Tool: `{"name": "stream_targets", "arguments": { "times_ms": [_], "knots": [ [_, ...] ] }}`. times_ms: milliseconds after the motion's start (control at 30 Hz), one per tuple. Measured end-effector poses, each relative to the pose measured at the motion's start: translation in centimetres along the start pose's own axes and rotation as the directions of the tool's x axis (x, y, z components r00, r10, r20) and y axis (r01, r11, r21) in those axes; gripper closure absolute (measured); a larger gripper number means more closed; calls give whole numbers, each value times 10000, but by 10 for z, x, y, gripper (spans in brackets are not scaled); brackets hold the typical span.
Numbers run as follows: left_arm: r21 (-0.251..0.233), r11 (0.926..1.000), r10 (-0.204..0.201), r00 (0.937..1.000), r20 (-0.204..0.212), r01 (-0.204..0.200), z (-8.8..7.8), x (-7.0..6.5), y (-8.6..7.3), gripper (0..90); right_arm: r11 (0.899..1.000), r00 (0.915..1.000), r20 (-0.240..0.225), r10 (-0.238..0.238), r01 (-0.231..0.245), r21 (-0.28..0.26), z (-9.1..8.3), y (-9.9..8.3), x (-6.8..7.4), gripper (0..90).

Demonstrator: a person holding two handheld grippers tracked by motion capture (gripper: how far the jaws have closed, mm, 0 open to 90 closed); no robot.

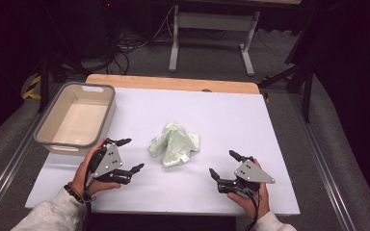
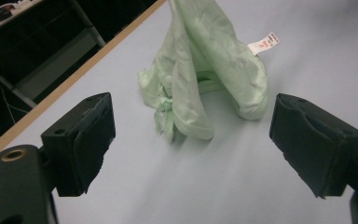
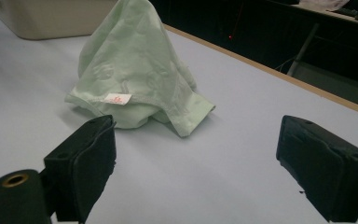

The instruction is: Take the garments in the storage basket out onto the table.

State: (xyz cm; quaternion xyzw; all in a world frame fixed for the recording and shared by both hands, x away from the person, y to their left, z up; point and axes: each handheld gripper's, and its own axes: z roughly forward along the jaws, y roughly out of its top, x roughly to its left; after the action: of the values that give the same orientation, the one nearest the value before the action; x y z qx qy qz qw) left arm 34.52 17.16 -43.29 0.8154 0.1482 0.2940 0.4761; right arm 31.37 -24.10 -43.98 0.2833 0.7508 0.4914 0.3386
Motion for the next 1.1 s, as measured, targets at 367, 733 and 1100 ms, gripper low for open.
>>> {"name": "stream_targets", "arguments": {
  "times_ms": [367, 733, 1100],
  "knots": [
    [174, 9955, -932, 9955, 198, 929, 6, -2, -22, 127, 9999, 9999, -58, -97, 98, 66, 3, 0, 0, 136],
    [270, 9960, -866, 9956, 347, 857, 8, -3, -26, 110, 9995, 9997, 36, -245, 244, 188, 4, -2, 0, 134],
    [229, 9952, -964, 9945, 398, 955, 7, -3, -27, 96, 9997, 9998, -126, -136, 138, 198, 5, -2, -2, 131]
  ]
}}
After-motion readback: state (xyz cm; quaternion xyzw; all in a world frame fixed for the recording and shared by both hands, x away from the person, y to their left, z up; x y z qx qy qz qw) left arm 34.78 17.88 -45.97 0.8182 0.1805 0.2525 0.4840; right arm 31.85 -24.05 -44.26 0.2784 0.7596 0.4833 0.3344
